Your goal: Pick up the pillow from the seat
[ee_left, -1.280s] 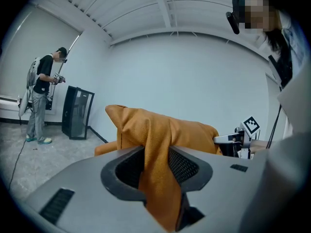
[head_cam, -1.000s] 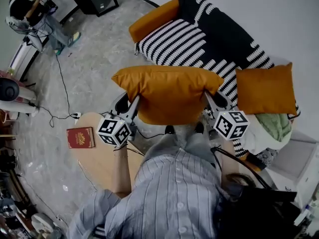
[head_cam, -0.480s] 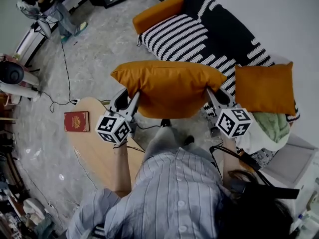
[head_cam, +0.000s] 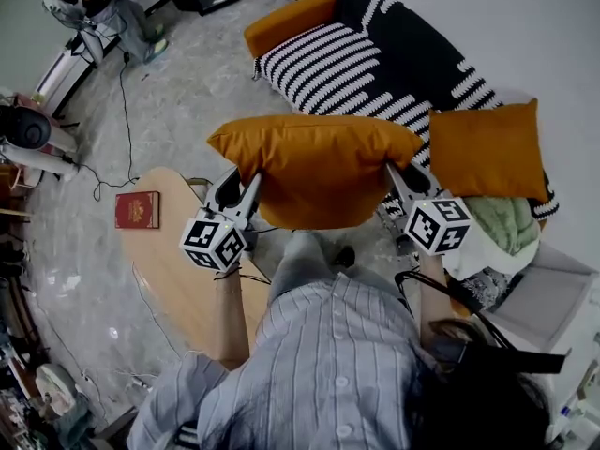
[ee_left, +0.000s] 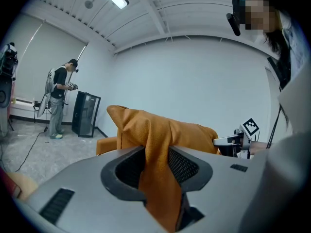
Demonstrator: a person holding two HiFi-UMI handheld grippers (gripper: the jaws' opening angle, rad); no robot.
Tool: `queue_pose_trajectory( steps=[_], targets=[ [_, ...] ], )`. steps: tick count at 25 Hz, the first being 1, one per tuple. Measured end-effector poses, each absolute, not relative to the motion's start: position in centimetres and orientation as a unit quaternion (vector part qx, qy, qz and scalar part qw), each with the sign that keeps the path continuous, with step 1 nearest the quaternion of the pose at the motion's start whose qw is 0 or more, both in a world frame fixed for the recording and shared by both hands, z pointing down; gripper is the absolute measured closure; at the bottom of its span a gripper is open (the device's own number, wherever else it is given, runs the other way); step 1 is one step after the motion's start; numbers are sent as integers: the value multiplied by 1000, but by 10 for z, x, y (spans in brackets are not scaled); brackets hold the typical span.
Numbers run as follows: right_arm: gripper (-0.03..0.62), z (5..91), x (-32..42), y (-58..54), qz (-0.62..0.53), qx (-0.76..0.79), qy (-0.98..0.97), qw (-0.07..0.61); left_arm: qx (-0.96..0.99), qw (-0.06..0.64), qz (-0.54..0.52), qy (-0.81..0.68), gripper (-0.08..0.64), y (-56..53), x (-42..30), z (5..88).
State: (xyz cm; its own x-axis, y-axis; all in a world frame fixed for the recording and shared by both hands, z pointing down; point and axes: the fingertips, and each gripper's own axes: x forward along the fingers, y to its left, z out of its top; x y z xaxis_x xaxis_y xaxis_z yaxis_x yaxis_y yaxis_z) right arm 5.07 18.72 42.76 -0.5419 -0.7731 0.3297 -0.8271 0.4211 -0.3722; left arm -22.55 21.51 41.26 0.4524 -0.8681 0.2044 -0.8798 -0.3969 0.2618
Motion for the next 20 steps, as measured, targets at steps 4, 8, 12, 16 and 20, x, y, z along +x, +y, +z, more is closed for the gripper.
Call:
queue_pose_trajectory(
  steps=[4,8,12,16,20],
  targets=[
    [488,432,66,214,253,472,-843,58,831,174,17,-527,397,245,-210,416],
    [488,435,78,236,253,472,-843,58,831,176,19,-527,397,267,-198,418],
    [488,437,84,248,253,474,-842,57,831,176,23,-527,397,279,-192,417],
    [488,439,86,252,253,474,-842,53,832,174,27,-527,397,282,-189,417],
    [488,437,87,252,250,474,-843,51,832,170,25,-527,397,283,-189,415]
  ],
)
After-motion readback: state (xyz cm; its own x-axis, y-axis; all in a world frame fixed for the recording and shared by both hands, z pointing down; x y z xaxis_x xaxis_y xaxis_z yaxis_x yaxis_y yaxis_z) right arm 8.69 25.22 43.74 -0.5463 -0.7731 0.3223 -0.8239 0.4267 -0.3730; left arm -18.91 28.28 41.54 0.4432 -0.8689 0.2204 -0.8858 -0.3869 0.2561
